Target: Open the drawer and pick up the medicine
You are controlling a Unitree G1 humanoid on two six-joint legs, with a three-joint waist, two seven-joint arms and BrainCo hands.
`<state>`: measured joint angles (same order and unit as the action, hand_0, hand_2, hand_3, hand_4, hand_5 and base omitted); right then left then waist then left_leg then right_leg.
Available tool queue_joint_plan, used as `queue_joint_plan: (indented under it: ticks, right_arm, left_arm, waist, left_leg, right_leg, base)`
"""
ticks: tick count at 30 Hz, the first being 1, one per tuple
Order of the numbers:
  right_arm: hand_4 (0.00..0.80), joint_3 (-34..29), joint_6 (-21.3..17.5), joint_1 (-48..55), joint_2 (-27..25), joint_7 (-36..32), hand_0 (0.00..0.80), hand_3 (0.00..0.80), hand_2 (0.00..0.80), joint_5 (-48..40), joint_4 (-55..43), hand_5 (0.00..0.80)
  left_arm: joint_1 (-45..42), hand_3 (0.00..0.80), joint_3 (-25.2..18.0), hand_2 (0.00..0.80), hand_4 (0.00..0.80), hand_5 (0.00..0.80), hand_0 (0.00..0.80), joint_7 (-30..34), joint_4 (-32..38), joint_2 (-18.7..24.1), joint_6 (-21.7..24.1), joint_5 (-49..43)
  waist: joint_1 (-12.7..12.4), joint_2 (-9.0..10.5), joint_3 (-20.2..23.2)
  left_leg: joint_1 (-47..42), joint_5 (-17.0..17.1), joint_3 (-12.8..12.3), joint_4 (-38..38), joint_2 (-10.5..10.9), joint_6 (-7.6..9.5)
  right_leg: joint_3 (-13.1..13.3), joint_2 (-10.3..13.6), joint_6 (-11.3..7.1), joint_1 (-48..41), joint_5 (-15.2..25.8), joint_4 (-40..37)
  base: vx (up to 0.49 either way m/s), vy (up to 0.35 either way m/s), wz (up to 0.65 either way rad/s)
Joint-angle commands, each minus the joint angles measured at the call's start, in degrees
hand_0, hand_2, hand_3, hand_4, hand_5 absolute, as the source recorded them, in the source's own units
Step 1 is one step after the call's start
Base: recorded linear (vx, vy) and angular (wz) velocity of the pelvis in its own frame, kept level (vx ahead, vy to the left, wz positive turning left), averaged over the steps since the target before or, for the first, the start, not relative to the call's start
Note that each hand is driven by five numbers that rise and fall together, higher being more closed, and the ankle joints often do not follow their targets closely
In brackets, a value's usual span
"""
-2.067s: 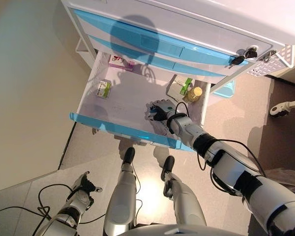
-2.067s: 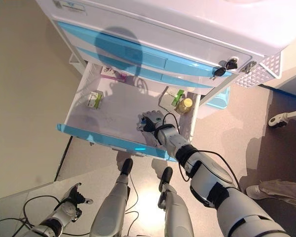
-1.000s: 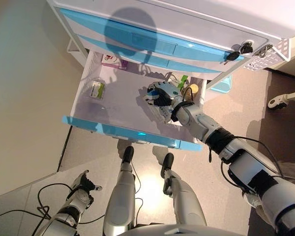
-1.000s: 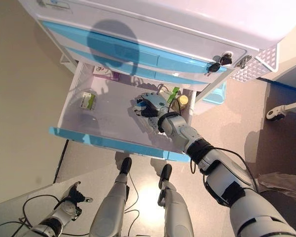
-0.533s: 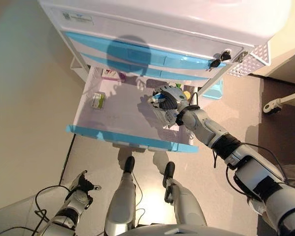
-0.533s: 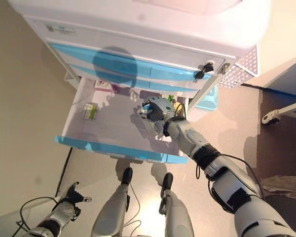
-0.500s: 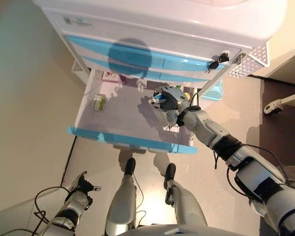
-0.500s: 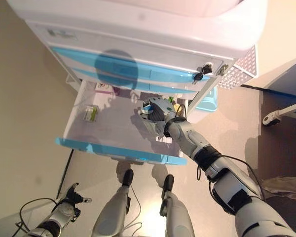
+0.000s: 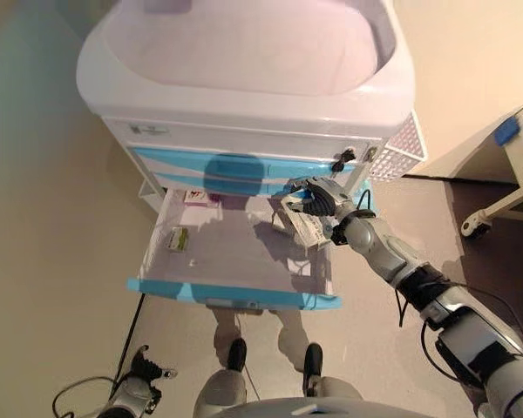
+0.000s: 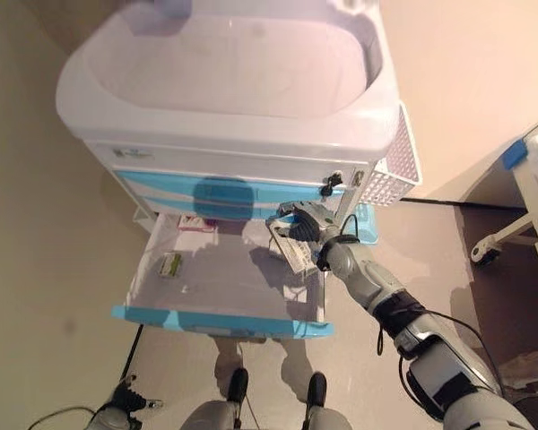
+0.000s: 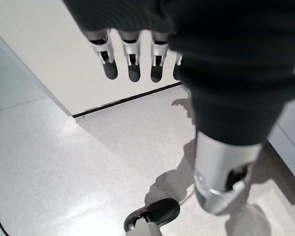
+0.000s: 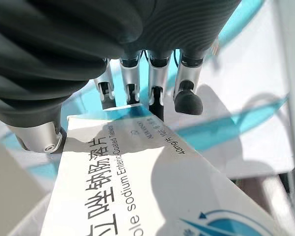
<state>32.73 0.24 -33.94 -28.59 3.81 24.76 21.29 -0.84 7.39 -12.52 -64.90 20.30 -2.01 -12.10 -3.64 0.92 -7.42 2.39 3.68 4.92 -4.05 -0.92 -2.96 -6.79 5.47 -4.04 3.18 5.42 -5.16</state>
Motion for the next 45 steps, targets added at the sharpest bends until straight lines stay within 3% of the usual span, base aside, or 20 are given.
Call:
queue_joint_plan:
  ticks: [1, 16, 45]
  right_arm:
    - [0.8, -2.91, -2.28, 0.16, -1.48, 0.2, 0.8, 0.8, 0.8, -2.38, -4.7, 0.8]
    - [0.8, -9.72, -3.19, 10.31, -4.05, -1.53, 0.8, 0.8, 0.8, -5.06, -12.47, 0.8]
    - [0.8, -19.09, -4.6, 15.33, -4.48, 1.71, 0.8, 0.8, 0.8, -11.94, -24.29, 0.8]
  left_arm:
    - [1.41, 0.0, -0.15, 0.0, 0.0, 0.0, 0.0, 0.47, -4.72, 0.27, -0.07, 1.84]
    - [-1.03, 0.0, -1.03, 0.0, 0.0, 0.0, 0.0, 2.09, -5.05, -1.43, -0.62, -1.16]
    - [-2.07, 0.0, -1.95, 0.0, 0.0, 0.0, 0.0, 2.44, -4.82, -2.07, -1.51, -3.31]
  waist:
    - [-0.06, 1.41, 2.65]
    - [1.07, 0.58, 6.26]
    - [1.93, 1.16, 7.19]
  left_leg:
    - [2.8, -1.57, 1.72, 1.76, 3.09, 2.25]
    - [-1.45, -3.22, 0.78, 1.1, 2.65, 2.32]
    - [-2.35, -3.14, 0.62, 1.17, 2.27, 2.24]
  right_leg:
    - [-0.63, 0.68, -3.1, 0.64, -1.88, 3.67]
    - [-0.37, 0.71, -3.14, -3.52, -3.05, 2.42]
    - [-0.2, 0.29, -2.79, -4.18, -3.22, 2.5]
  base:
    - [0.058, -0.006, -0.06]
    - [0.054, -0.004, -0.01]
    - [0.003, -0.002, -0.01]
